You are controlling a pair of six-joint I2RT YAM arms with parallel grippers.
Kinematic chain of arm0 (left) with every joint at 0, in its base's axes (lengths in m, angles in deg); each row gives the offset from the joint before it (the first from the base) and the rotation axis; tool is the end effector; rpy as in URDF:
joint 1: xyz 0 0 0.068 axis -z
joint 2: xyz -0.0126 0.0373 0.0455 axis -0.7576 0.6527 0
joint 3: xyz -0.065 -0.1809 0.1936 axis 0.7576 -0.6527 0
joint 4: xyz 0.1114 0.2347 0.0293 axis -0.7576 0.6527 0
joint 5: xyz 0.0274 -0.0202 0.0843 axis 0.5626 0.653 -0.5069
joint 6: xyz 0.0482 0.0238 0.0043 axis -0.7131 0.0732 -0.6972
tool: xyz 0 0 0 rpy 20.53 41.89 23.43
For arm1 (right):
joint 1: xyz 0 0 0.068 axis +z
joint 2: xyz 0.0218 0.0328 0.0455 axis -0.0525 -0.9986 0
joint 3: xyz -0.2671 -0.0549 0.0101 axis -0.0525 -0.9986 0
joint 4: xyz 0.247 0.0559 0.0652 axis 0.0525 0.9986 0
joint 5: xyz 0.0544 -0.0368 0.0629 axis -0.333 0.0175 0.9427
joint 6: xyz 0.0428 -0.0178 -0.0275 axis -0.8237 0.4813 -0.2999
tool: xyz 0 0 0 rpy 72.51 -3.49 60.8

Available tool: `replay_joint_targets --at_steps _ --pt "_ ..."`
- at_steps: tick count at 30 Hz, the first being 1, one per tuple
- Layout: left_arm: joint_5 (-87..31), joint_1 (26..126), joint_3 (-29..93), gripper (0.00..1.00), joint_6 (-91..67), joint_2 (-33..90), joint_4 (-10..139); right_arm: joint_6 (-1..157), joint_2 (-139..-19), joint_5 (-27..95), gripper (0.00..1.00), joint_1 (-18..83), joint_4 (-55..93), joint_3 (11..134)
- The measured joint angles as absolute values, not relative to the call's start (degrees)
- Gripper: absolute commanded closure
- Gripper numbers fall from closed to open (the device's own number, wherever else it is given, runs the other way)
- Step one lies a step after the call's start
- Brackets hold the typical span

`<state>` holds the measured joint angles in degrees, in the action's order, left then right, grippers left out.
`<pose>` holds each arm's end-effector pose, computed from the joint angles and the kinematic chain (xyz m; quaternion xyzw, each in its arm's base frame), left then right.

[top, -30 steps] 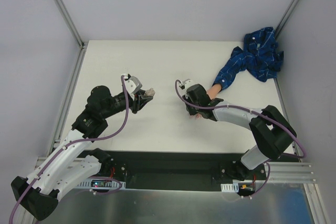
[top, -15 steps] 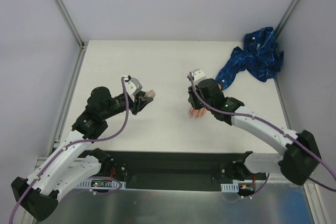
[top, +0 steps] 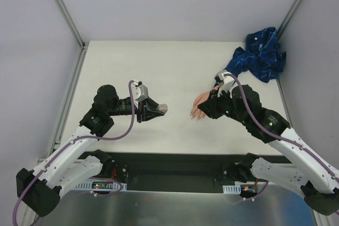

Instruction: Paint the nails

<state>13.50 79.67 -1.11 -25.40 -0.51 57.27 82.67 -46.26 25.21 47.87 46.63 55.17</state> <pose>0.1472 -0.1180 0.3350 0.4640 0.5247 -0.4439 0.5589 0.1277 0.1264 0.3790 -0.2913 0.7561 0.2293 0.5394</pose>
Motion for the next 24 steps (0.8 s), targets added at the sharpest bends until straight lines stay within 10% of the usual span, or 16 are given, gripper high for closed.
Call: replay_joint_targets --at_steps 24 --pt "20.6 85.7 -2.7 1.00 -26.0 0.8 56.6 78.9 -62.0 21.5 1.00 69.9 49.1 74.4"
